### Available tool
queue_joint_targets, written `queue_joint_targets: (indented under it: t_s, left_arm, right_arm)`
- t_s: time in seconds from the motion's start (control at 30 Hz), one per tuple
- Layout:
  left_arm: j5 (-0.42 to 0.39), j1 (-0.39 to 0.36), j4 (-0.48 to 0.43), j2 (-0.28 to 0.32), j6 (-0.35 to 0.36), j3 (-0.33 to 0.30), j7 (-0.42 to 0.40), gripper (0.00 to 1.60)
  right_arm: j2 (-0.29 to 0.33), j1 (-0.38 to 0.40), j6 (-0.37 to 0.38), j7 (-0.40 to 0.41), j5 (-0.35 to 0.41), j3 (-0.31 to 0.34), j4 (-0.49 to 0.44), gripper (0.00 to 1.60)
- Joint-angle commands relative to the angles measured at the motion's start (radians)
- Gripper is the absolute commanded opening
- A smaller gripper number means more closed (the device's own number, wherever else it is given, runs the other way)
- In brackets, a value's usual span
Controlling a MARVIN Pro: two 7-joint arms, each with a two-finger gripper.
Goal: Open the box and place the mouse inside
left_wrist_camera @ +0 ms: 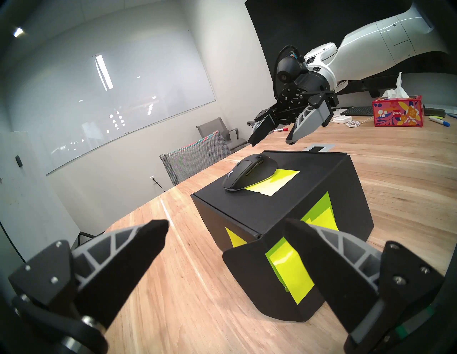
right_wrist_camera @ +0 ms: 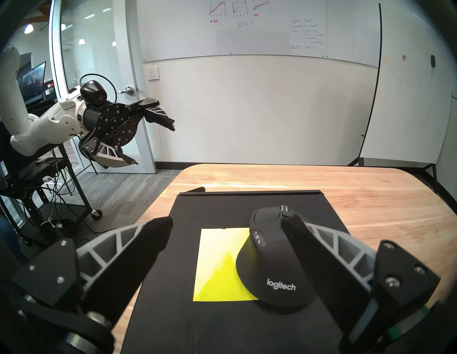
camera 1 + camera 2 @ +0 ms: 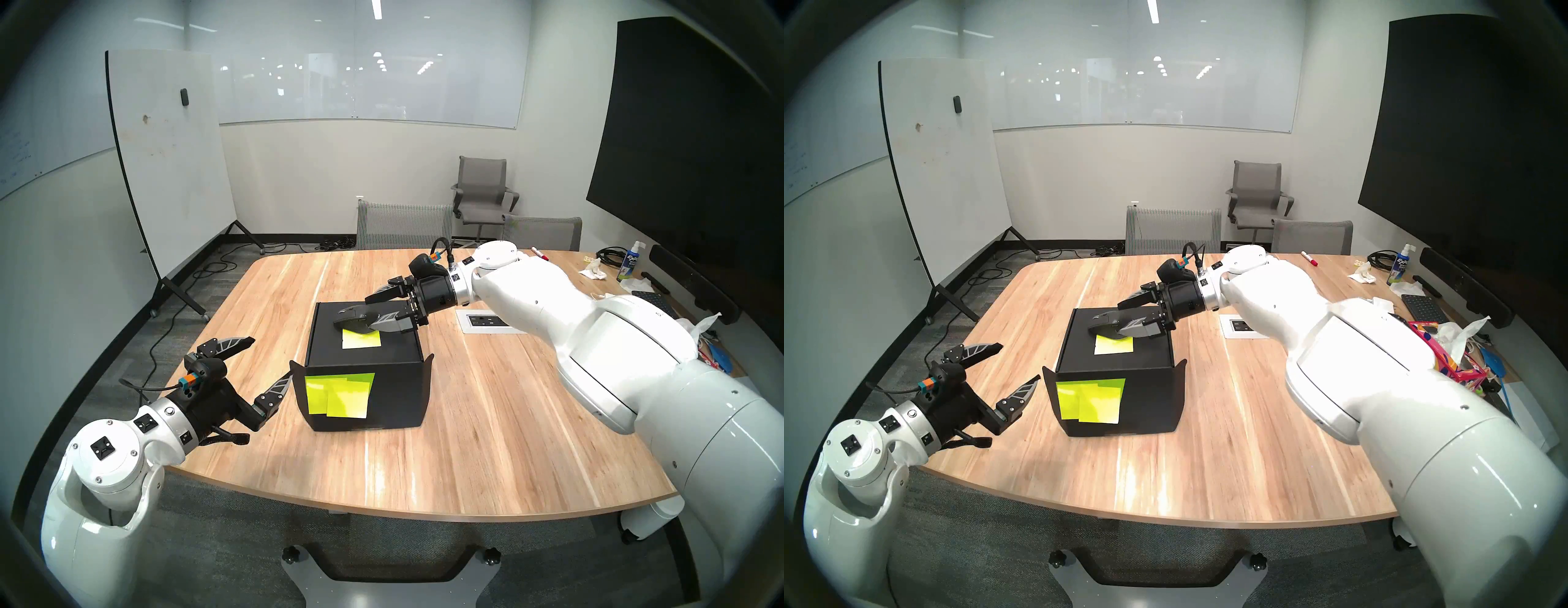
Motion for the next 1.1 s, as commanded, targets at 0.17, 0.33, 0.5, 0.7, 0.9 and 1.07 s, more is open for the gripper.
queue_joint_targets:
  t_s: [0.17, 0.33, 0.5, 0.7, 0.9, 1.07]
  left_arm:
    - [0.000, 0.000, -0.015, 0.001, -0.005, 0.000, -0.001, 1.60]
    - [0.000, 0.000, -0.015, 0.001, -0.004, 0.000, -0.001, 1.60]
    - [0.000, -0.001, -0.014, 0.001, -0.004, 0.000, -0.001, 1.60]
    - [0.000, -0.001, -0.014, 0.001, -0.004, 0.000, -0.001, 1.60]
    - [-0.001, -0.001, -0.013, 0.001, -0.004, 0.000, -0.001, 1.60]
    - [-0.001, -0.002, -0.013, 0.001, -0.004, 0.000, -0.001, 1.60]
  right_arm:
    - [-0.032, 0.051, -0.025, -0.001, 0.010, 0.010, 0.053, 1.60]
    - [-0.041, 0.064, -0.022, -0.001, 0.007, 0.014, 0.070, 1.60]
    - [-0.052, 0.072, -0.018, -0.001, 0.008, 0.020, 0.081, 1.60]
    - [-0.071, 0.061, -0.020, -0.001, 0.013, 0.034, 0.096, 1.60]
    - [-0.078, 0.056, -0.025, -0.001, 0.012, 0.041, 0.104, 1.60]
    - [-0.079, 0.047, -0.030, -0.001, 0.011, 0.049, 0.113, 1.60]
